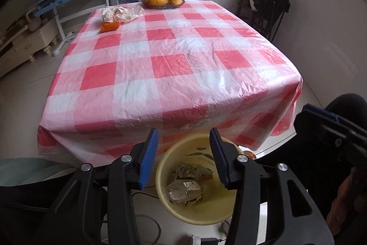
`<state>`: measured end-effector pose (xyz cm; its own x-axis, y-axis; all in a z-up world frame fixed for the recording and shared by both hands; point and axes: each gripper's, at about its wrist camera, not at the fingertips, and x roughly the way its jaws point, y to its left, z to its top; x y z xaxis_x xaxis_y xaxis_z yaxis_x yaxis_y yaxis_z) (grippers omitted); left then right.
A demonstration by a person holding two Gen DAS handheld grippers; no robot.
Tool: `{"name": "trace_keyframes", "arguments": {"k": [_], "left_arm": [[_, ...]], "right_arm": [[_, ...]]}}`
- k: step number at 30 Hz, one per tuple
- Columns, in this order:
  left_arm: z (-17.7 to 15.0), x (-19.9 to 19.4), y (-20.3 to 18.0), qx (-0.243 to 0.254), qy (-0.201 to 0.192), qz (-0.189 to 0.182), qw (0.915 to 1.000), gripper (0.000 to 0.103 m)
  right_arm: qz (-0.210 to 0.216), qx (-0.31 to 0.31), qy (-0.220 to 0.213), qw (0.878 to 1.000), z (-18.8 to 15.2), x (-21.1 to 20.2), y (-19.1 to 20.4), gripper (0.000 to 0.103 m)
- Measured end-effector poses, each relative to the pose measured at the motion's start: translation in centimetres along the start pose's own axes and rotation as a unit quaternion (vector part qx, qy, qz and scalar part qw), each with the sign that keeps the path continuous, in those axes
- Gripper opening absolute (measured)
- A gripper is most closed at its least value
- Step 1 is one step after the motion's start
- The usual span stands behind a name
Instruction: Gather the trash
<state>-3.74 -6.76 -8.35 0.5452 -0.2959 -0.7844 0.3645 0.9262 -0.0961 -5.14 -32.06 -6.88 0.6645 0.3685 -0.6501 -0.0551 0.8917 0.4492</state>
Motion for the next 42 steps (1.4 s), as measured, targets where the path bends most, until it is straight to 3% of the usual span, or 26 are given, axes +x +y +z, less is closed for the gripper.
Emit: {"name": "trace_keyframes", "arguments": {"k": [8, 20, 42], "left_arm": [[0.8, -1.1, 2.2, -0.052, -0.037, 0.027, 0.9976, 0.05], [1.6, -1.2, 4.2, -0.105, -0.053, 0.05, 0.9918, 0.059], [1.7, -1.8, 5.0, -0.122, -0.081, 0.099, 0.9843, 0.067]], "right_arm": [[-0.007, -0.034, 0.004, 0.999, -0.2, 0.5, 1.3, 0.08], [0.001, -0.055, 0.005, 0.998, -0.6, 0.5, 2.8, 0.081], [0.033, -0.053, -0.005, 0.998, -0.6, 0.8, 4.4, 0.085]]}}
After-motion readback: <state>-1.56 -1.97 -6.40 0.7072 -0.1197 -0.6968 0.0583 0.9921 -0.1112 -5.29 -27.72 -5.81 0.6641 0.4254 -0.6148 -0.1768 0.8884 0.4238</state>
